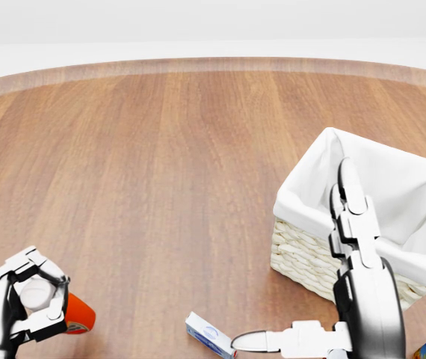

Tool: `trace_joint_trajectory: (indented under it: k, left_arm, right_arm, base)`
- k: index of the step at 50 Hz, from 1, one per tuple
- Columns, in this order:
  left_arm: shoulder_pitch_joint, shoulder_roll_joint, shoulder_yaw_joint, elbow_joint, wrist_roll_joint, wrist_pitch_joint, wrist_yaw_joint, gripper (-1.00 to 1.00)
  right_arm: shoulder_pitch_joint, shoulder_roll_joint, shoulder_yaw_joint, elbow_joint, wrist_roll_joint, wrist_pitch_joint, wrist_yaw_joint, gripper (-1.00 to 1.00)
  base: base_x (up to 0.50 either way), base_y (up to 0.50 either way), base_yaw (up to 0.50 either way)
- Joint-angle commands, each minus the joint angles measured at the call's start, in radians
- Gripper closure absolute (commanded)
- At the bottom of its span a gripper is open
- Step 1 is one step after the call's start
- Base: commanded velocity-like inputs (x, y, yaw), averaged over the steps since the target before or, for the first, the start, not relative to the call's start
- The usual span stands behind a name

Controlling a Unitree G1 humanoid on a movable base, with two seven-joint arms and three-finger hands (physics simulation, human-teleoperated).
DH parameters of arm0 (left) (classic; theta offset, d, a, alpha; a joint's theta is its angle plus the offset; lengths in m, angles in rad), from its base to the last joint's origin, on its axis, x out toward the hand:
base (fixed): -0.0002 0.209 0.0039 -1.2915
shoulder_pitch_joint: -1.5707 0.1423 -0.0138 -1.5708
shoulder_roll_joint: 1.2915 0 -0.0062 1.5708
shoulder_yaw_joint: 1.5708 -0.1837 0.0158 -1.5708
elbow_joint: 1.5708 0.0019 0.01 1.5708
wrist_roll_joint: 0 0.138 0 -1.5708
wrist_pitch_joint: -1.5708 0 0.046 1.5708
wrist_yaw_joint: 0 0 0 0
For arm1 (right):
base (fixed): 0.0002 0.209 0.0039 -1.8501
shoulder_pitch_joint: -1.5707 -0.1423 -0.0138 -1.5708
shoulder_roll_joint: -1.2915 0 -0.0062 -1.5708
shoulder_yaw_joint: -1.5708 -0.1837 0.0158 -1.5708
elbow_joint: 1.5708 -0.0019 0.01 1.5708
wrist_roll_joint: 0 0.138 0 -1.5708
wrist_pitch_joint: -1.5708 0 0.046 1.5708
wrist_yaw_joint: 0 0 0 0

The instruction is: Pick up the ketchup, and put it in the basket.

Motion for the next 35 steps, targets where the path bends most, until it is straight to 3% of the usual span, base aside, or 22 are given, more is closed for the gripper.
trace_joint_trajectory:
  k: [1, 8, 9, 10, 11, 12, 14, 18, 35]
  left_arm:
    - [0.039, -0.053, -0.025, -0.28, 0.012, 0.0, 0.005, 0.93]
    - [0.043, -0.072, -0.057, -0.392, 0.032, 0.002, 0.0, 0.93]
    - [0.045, -0.08, -0.076, -0.448, 0.039, 0.039, -0.003, 0.93]
    - [0.044, -0.084, -0.083, -0.47, 0.043, 0.055, -0.003, 0.93]
    - [0.042, -0.086, -0.093, -0.51, 0.047, 0.089, -0.005, 0.93]
    - [0.042, -0.087, -0.093, -0.512, 0.048, 0.091, -0.005, 0.93]
    - [0.038, -0.098, -0.122, -0.57, 0.06, 0.138, -0.004, 0.93]
    - [0.019, -0.111, -0.175, -0.59, 0.084, 0.169, 0.01, 0.93]
    - [0.011, -0.142, -0.336, -0.802, 0.126, 0.175, 0.034, 0.93]
  right_arm:
    - [0.001, -0.001, 0.0, -0.003, 0.001, 0.001, 0.0, -1.0]
    - [-0.001, 0.0, 0.0, 0.002, 0.0, 0.001, -0.001, -1.0]
    - [-0.002, 0.0, 0.001, 0.003, -0.001, 0.0, -0.001, -1.0]
    - [-0.002, 0.0, 0.002, 0.002, -0.002, 0.002, -0.001, -1.0]
    - [-0.001, 0.001, 0.004, 0.0, -0.004, 0.003, -0.002, -1.0]
    - [-0.001, 0.0, 0.004, 0.0, -0.004, 0.004, -0.003, -1.0]
    - [-0.002, -0.001, 0.001, 0.005, -0.001, -0.002, -0.002, -1.0]
    - [-0.001, -0.001, 0.0, 0.004, 0.0, -0.002, -0.001, -1.0]
    - [0.001, 0.001, -0.005, 0.006, 0.002, -0.005, 0.0, -1.0]
  base:
    - [0.0, 0.0, 0.0]
    - [0.0, 0.0, 0.0]
    - [0.0, 0.0, 0.0]
    - [0.0, 0.0, 0.0]
    - [0.0, 0.0, 0.0]
    - [0.0, 0.0, 0.0]
    - [0.0, 0.0, 0.0]
    - [0.0, 0.0, 0.0]
    - [0.0, 0.0, 0.0]
